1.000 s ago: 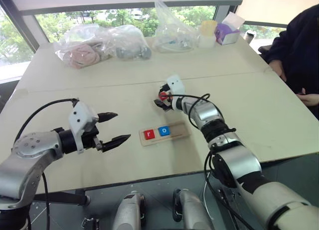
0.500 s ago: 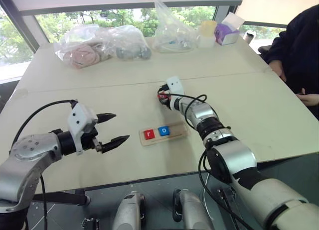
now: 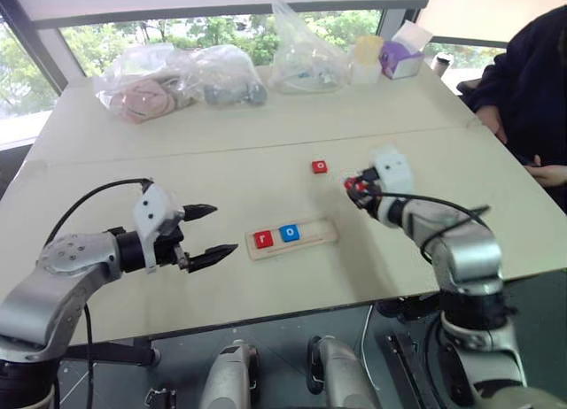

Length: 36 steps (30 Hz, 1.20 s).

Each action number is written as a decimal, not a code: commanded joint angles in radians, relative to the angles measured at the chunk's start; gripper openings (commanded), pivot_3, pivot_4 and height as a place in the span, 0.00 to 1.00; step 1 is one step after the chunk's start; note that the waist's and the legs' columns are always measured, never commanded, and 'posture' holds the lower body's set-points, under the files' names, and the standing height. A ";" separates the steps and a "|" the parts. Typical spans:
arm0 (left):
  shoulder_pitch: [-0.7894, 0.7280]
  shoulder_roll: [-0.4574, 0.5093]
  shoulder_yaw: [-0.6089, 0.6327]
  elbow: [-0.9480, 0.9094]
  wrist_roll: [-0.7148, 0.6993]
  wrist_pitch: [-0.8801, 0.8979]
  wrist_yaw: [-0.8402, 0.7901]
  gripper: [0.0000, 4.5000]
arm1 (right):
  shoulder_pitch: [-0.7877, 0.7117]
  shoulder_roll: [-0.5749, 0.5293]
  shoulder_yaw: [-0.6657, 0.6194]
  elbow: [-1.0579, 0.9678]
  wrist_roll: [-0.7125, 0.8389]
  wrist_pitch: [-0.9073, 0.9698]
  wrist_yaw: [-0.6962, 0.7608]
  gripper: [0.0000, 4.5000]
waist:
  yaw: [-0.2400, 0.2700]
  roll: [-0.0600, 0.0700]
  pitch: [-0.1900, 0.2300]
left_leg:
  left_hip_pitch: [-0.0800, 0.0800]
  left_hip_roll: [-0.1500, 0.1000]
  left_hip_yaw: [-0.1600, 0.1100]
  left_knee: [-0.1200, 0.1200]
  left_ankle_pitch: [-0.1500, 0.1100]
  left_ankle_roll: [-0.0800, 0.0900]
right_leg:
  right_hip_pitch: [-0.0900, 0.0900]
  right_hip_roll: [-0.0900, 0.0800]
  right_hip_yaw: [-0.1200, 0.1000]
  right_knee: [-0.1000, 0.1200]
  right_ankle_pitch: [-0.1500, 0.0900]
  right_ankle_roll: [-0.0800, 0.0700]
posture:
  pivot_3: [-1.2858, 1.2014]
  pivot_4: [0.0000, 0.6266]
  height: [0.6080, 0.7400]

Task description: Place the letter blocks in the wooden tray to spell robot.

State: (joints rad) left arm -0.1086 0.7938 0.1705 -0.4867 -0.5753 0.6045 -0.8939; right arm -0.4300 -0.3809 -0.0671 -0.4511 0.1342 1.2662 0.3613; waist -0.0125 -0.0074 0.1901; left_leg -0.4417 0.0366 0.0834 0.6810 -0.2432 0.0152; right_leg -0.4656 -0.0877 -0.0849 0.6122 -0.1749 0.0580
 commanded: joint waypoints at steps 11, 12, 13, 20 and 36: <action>-0.077 0.006 -0.048 0.046 0.029 -0.050 -0.033 1.00 | 0.095 0.026 -0.005 -0.075 0.025 0.049 -0.073 0.26 | 0.000 0.000 0.000 | -0.002 0.000 0.002 -0.001 0.000 0.001 | -0.003 -0.001 0.000 -0.003 0.002 -0.002 | 0.52 0.24 0.89; -0.077 0.006 -0.048 0.045 0.030 -0.050 -0.032 1.00 | 0.095 0.026 -0.002 -0.067 0.027 0.044 -0.074 0.26 | 0.000 0.000 0.000 | -0.002 0.000 0.003 -0.001 0.001 0.001 | -0.003 -0.001 0.000 -0.003 0.002 -0.002 | 0.52 0.24 0.89; -0.075 0.006 -0.047 0.043 0.031 -0.050 -0.031 1.00 | 0.095 0.028 0.002 -0.058 0.027 0.036 -0.076 0.26 | 0.000 0.000 0.000 | -0.002 0.000 0.003 -0.001 0.001 0.001 | -0.003 -0.001 0.000 -0.003 0.002 -0.002 | 0.52 0.24 0.89; -0.060 0.005 -0.033 0.022 0.026 -0.038 -0.017 1.00 | 0.045 -0.011 0.011 -0.037 0.089 0.052 -0.019 0.83 | -0.001 0.000 0.000 | -0.002 0.000 0.003 -0.001 0.000 -0.001 | -0.003 -0.001 0.000 -0.003 0.001 -0.002 | 0.52 0.24 0.89; -0.067 0.019 -0.024 0.019 0.033 -0.037 -0.015 1.00 | -0.190 -0.540 0.294 0.603 0.008 -1.084 0.944 0.99 | -0.001 0.000 0.003 | -0.002 -0.001 0.003 -0.003 0.000 0.002 | 0.003 0.000 -0.002 -0.017 0.001 -0.001 | 0.52 0.24 0.89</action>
State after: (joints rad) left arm -0.1667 0.7990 0.1317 -0.4443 -0.5407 0.5782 -0.9104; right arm -0.5745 -0.9380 0.2236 0.0797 0.1768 0.2906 1.2806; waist -0.0135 -0.0073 0.1927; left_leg -0.4440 0.0357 0.0868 0.6778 -0.2428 0.0173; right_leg -0.4636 -0.0880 -0.0871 0.5957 -0.1737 0.0570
